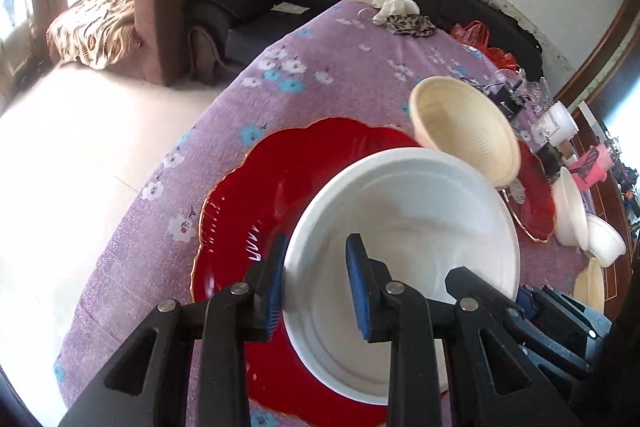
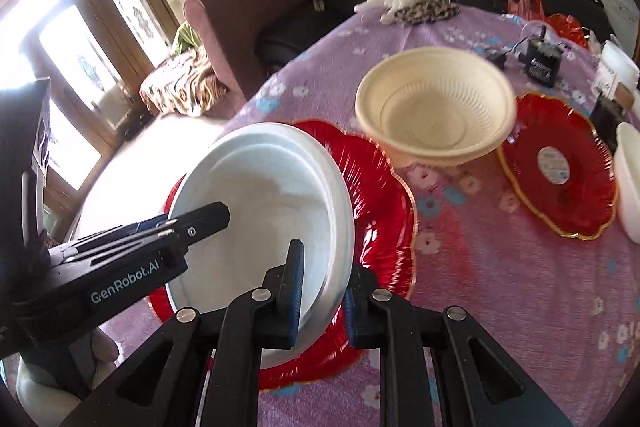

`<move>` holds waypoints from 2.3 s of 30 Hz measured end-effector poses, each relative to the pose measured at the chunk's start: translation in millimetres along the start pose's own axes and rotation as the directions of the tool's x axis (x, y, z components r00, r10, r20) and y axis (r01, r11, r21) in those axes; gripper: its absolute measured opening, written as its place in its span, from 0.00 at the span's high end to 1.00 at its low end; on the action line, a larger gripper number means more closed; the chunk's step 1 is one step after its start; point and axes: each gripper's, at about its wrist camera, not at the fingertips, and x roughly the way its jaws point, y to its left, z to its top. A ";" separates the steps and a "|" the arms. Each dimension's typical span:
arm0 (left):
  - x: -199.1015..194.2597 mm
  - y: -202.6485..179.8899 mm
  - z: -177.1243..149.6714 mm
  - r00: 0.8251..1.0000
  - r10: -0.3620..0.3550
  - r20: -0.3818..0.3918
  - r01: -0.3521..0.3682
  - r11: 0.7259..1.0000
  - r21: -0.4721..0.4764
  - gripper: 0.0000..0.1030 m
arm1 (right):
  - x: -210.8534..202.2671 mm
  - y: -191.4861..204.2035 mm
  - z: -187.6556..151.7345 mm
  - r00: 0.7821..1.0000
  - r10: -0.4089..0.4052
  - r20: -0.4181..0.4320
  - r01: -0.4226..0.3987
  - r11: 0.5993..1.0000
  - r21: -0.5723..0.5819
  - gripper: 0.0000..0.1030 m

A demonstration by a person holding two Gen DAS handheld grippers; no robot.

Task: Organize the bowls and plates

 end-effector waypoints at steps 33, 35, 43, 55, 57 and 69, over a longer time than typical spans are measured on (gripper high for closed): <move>-110.1 -137.4 -84.0 0.894 -0.166 0.416 0.066 0.967 0.245 0.00 | -175.0 -210.6 -129.4 0.945 -0.214 0.247 0.137 0.946 0.295 0.67; -100.9 -147.1 -84.9 0.905 -0.173 0.388 0.076 0.964 0.254 0.00 | -189.7 -233.1 -138.1 0.934 -0.245 0.259 0.149 0.928 0.340 0.64; -61.1 -165.0 -86.3 0.950 -0.195 0.243 0.148 0.969 0.199 0.00 | -173.7 -254.5 -118.4 0.960 -0.108 0.260 -0.016 0.902 0.432 0.59; -55.2 -136.7 -86.0 0.957 -0.174 0.233 0.132 0.974 0.184 0.00 | -60.8 -261.7 -32.8 0.981 -0.056 0.184 -0.067 0.798 0.599 0.59; -54.4 -131.8 -82.8 0.957 -0.179 0.229 0.140 0.974 0.179 0.00 | -51.5 -266.9 -28.3 0.981 -0.058 0.184 -0.072 0.777 0.625 0.59; -49.5 -120.7 -82.7 0.961 -0.180 0.209 0.150 0.977 0.153 0.00 | -50.1 -261.3 -30.5 0.982 -0.095 0.162 -0.029 0.777 0.629 0.87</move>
